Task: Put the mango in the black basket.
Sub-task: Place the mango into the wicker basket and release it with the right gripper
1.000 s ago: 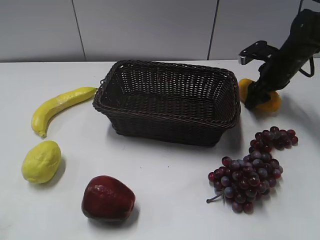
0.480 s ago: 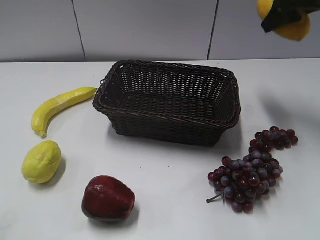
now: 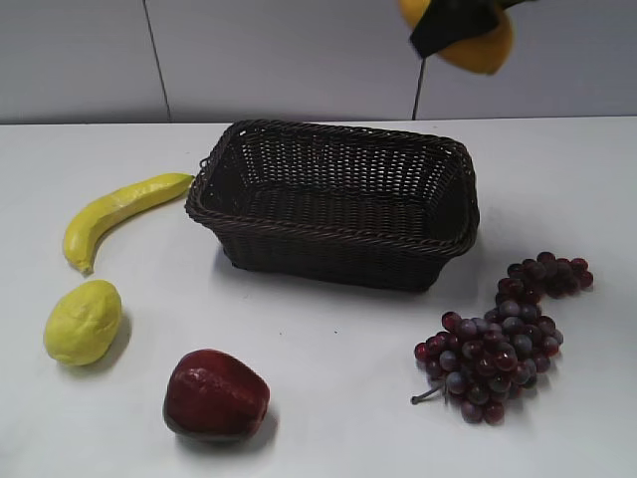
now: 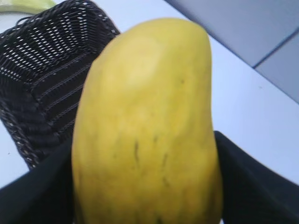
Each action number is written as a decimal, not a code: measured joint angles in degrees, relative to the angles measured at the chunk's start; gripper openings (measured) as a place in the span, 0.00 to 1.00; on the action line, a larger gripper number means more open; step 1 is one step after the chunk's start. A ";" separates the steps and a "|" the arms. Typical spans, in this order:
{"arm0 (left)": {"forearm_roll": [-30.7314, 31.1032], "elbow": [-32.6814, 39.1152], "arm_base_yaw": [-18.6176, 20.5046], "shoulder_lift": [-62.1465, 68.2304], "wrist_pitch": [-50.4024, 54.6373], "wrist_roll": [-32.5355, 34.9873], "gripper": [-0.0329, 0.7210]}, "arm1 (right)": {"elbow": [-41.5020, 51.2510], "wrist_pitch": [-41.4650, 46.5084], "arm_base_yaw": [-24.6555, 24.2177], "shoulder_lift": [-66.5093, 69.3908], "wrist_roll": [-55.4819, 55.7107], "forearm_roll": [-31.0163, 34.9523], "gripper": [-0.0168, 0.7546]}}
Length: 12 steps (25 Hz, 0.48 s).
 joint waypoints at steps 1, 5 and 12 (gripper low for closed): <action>0.00 0.00 0.00 0.00 0.00 0.00 0.83 | 0.00 0.00 1.37 1.46 0.02 0.00 0.77; 0.00 0.00 0.00 0.00 0.00 0.00 0.83 | 0.00 -0.44 4.96 9.45 0.02 0.00 0.77; 0.00 0.00 0.00 0.00 0.00 0.00 0.83 | 0.13 -5.88 6.27 20.84 0.26 -3.50 0.77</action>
